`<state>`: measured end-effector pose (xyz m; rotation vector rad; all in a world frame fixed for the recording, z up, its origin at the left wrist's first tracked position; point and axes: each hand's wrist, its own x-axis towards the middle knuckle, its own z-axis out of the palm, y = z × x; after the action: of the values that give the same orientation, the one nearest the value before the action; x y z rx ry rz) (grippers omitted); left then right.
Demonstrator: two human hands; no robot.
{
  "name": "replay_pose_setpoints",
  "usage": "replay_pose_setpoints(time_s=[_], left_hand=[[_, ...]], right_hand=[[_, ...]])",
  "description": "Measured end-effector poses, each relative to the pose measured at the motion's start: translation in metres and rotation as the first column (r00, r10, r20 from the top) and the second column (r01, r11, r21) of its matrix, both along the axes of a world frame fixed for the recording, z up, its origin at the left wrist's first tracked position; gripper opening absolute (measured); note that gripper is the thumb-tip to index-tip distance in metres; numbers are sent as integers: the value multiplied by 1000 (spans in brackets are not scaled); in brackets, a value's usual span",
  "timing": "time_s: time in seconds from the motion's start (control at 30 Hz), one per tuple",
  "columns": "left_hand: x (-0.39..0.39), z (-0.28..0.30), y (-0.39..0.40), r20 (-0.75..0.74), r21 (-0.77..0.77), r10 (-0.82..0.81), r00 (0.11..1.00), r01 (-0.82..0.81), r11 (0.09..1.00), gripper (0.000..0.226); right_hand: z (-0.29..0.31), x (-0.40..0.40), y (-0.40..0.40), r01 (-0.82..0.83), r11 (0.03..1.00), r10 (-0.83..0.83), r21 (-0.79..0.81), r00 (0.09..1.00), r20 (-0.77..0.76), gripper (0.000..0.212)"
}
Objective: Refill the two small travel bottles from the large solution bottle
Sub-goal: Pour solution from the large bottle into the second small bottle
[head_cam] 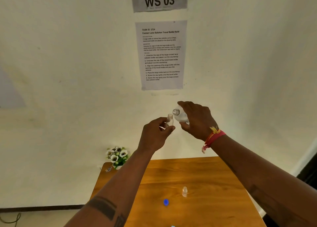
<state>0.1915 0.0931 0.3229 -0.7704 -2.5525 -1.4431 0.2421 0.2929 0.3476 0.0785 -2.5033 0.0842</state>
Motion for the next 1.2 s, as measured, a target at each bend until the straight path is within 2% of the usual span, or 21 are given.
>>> replay_pose_setpoints(time_s=[0.33, 1.2], left_hand=[[1, -2, -3, -28, -39, -5, 1000, 4, 999, 36], [-6, -1, -3, -79, -68, 6, 997, -11, 998, 38]], right_hand=[[1, 2, -4, 35, 994, -34, 99, 999, -12, 73], [7, -3, 0, 52, 978, -46, 201, 998, -36, 74]])
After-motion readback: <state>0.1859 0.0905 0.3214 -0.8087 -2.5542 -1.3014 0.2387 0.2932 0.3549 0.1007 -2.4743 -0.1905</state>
